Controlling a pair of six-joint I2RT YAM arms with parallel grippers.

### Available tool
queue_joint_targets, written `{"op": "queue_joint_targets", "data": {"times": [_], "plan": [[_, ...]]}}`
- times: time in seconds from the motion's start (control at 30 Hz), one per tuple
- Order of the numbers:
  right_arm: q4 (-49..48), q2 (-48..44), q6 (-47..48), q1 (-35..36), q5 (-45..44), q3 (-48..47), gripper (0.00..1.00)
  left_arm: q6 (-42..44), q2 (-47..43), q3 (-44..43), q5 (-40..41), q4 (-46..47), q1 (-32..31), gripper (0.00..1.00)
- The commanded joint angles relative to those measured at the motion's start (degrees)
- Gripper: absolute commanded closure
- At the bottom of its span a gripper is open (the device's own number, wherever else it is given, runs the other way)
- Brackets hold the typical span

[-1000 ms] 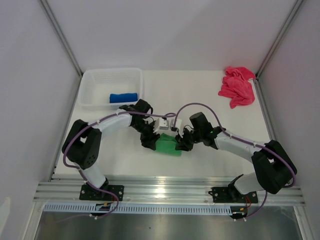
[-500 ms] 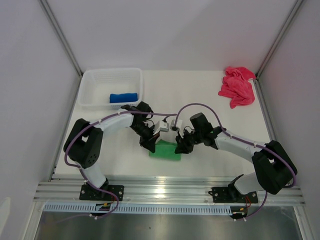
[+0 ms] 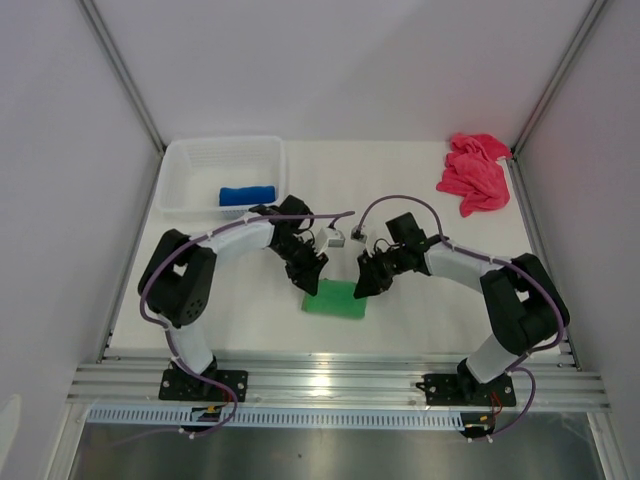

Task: Roll the towels
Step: Roll the towel

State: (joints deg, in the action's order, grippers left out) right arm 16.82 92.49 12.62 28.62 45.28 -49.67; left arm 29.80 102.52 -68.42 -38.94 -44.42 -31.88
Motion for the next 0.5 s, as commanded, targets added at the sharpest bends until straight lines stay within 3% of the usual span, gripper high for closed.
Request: {"op": "queue_joint_targets", "data": {"times": [0.0, 0.2, 0.47], "plan": [[2.34, 0.41, -2.86, -1.37, -2.03, -1.66, 0.99, -5.36, 1.63, -2.77, 5.0, 3.73, -0.2, 0.6], [3.39, 3.91, -3.92, -2.52, -2.56, -3.59, 0.97, -6.25, 1.63, -4.96, 9.67, 4.7, 0.41, 0.51], [4.37, 5.51, -3.75, -4.1, -3.97, -5.0, 0.97, 0.5, -2.76, -6.28, 9.94, 3.9, 2.51, 0.46]]}}
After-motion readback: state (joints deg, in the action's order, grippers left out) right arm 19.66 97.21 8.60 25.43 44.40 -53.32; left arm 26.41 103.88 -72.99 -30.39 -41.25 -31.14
